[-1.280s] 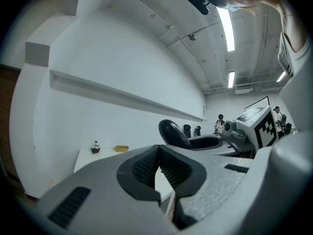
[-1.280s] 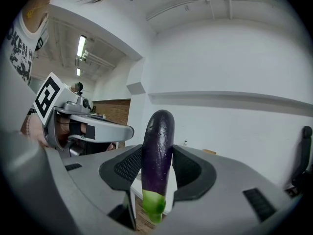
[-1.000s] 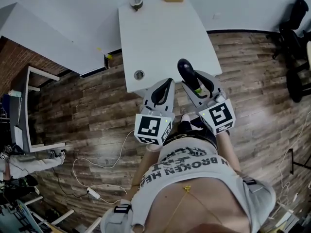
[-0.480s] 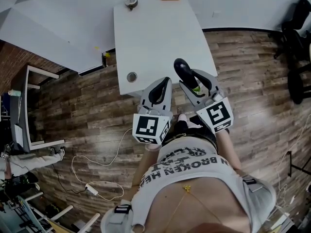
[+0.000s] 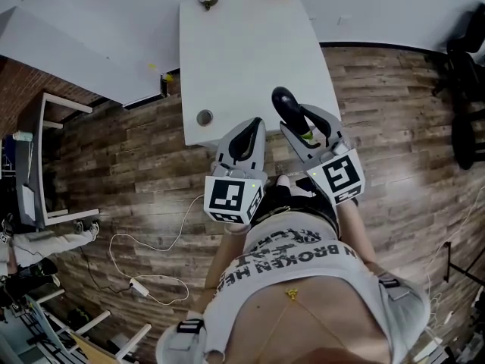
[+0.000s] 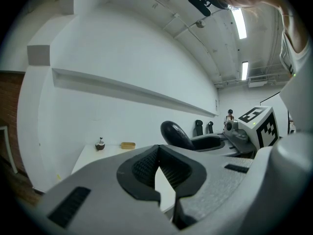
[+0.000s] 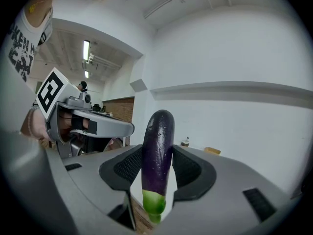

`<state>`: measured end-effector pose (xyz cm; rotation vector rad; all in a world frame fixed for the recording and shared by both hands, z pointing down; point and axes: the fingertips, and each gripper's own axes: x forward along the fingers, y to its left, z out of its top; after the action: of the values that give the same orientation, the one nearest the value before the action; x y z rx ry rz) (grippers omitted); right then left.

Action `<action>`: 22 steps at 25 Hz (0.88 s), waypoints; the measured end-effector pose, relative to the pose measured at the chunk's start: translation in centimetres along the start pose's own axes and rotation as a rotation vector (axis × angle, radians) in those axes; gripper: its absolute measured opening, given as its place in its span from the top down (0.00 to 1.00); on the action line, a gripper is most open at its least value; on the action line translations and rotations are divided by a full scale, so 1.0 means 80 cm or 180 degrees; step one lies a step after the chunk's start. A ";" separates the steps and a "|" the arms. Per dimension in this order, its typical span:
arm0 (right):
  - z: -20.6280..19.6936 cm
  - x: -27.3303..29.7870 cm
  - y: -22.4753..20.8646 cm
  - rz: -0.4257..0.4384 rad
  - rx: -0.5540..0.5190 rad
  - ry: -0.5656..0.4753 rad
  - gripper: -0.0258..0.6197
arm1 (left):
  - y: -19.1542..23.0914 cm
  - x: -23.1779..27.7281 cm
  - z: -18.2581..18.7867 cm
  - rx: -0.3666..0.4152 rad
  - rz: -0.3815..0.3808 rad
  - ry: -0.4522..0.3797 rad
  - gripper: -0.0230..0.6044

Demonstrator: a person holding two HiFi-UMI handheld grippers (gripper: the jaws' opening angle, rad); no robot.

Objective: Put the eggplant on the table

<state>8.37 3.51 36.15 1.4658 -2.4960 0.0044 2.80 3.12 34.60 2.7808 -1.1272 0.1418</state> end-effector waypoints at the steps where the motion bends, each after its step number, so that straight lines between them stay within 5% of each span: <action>1: 0.001 0.004 -0.001 0.0000 -0.0011 -0.0006 0.67 | 0.003 0.003 0.001 0.0006 -0.0007 -0.0004 0.95; 22: 0.029 0.164 -0.049 -0.0391 -0.0049 0.0108 0.67 | 0.145 0.099 0.028 0.0075 -0.0447 -0.0054 0.95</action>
<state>5.16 -9.96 36.21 1.5966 -2.3703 -0.0117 0.41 -10.89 34.59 2.8751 -0.9354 0.1172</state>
